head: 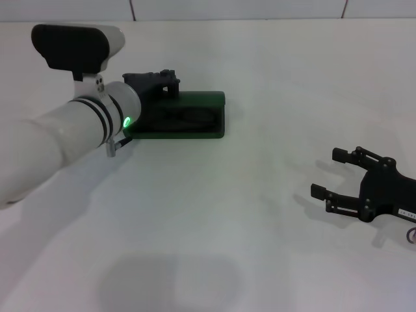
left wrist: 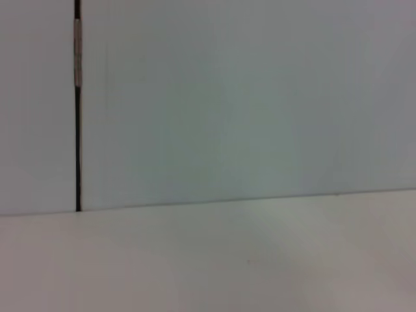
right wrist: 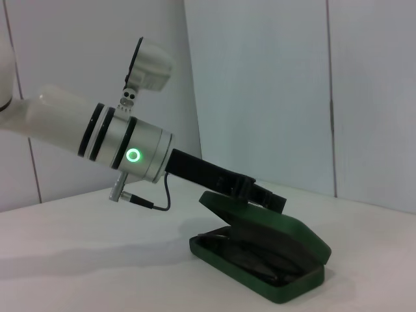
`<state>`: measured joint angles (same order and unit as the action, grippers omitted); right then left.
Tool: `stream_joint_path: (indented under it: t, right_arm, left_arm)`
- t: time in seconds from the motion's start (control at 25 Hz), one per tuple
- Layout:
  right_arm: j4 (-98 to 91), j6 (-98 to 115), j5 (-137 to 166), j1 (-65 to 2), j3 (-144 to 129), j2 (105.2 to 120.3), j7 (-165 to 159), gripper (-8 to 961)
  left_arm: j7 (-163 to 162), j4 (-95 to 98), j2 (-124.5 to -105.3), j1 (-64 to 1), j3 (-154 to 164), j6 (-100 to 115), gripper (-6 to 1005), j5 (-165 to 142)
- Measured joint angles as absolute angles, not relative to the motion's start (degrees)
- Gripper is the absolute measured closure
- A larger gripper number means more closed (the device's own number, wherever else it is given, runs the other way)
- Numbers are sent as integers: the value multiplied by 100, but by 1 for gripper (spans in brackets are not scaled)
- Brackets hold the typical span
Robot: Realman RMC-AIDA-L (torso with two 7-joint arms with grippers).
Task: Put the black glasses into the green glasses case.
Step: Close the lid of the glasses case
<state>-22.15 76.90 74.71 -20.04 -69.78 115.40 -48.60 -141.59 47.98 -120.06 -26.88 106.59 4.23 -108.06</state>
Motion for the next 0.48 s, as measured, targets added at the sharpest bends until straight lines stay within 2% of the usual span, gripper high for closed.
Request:
stream_joint_path:
  t: [0.48]
  right_arm:
    - [-2215,7690,7471,-2003,-6978,11540,-4879,95]
  left_arm:
    - [-14158,4724,-12005,-2514,11062,-37,964,-10853]
